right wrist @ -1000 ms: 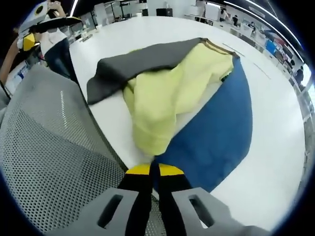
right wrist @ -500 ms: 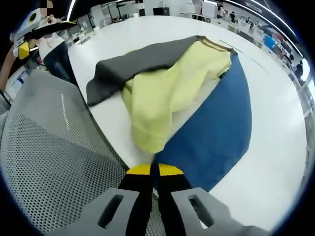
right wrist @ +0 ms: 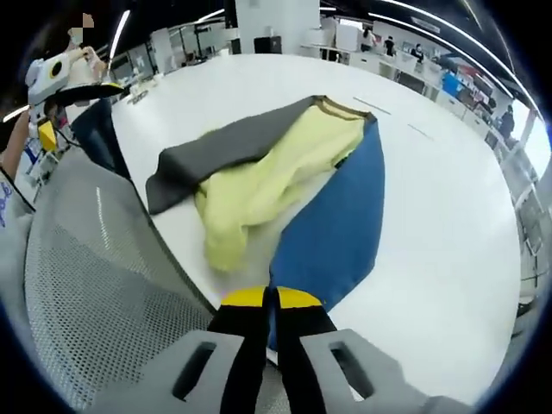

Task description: Fold the garment on the visible template until the final outline fits inside the template.

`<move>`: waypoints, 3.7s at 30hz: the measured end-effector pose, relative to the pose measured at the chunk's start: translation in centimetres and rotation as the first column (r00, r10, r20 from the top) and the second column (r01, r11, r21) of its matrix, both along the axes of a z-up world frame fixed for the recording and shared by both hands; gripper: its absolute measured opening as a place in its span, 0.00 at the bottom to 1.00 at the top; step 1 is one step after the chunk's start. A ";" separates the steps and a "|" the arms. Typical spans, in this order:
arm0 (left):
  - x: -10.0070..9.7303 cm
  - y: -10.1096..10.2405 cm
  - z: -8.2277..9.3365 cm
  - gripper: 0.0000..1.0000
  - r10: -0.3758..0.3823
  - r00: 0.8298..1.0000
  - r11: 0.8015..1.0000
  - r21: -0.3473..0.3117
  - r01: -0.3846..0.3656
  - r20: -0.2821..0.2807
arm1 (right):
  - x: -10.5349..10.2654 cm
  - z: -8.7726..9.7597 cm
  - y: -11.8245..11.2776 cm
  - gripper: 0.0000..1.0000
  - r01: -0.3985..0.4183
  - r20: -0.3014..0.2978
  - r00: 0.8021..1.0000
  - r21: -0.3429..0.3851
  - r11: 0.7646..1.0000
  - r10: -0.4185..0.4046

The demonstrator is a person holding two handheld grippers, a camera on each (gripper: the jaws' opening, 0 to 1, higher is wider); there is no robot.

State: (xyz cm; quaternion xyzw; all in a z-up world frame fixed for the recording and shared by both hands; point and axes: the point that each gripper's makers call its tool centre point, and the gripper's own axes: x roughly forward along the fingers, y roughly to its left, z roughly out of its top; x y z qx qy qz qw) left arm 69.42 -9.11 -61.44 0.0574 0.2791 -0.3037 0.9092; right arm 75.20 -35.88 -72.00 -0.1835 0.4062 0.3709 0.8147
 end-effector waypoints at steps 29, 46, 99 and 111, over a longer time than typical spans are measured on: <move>-0.6 -0.5 0.8 1.00 0.048 0.999 0.998 0.030 -0.048 -0.004 | 6.2 4.4 -9.5 0.03 0.110 0.132 0.986 -0.062 0.992 -0.101; -0.5 -0.9 1.3 1.00 0.111 0.994 0.991 0.076 -0.111 0.007 | 8.5 1.3 -15.3 0.03 0.174 0.106 0.981 -0.138 0.975 -0.160; 0.0 -0.7 1.2 0.96 0.169 0.985 0.977 0.134 -0.166 -0.015 | 17.5 -5.4 -28.7 0.03 0.327 0.088 0.945 -0.227 0.918 -0.315; 0.2 -0.4 1.0 0.96 0.187 0.982 0.973 0.146 -0.181 -0.028 | 20.1 -5.6 -30.0 0.03 0.309 0.112 0.951 -0.288 0.906 -0.289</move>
